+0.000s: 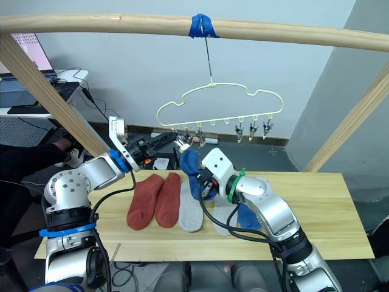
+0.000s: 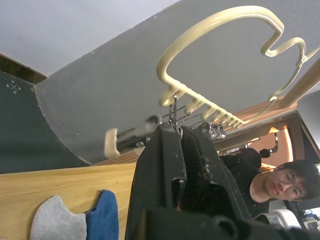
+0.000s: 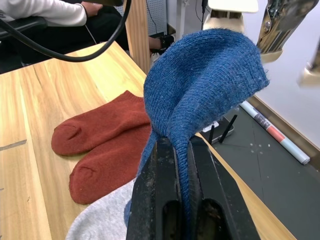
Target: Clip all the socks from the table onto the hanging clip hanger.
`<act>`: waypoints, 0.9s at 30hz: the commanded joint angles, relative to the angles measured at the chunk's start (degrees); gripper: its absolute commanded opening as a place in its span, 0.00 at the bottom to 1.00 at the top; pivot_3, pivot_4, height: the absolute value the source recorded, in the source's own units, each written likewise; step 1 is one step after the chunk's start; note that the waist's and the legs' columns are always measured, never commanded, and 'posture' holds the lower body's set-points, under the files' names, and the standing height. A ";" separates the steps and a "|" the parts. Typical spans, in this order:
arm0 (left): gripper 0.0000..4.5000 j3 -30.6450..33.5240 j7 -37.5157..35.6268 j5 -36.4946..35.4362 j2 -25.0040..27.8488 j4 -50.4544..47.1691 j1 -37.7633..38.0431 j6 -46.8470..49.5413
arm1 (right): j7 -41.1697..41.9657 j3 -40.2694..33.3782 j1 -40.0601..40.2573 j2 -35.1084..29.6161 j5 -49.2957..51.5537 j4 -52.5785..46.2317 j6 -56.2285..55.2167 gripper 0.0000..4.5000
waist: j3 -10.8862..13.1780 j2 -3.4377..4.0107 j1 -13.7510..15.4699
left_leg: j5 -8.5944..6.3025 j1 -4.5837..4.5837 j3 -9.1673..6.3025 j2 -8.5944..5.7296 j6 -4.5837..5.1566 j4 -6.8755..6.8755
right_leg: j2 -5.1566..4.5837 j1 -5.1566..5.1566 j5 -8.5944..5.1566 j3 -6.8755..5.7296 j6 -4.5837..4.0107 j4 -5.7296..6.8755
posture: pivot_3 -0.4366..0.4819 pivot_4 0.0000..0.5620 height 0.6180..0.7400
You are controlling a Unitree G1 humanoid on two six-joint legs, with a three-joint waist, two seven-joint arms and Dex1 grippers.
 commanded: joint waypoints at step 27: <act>0.75 -0.02 -4.80 -1.65 4.02 -7.60 1.84 -2.30 | -0.59 -1.47 -4.24 5.29 1.73 3.52 -1.77 0.00 | 0.00 -0.02 0.58 | 0.02 -0.49 0.01 0.02 -0.04 0.00 | -0.01 -0.53 0.15 -0.01 -0.25 0.07 | 0.51 0.28 1.00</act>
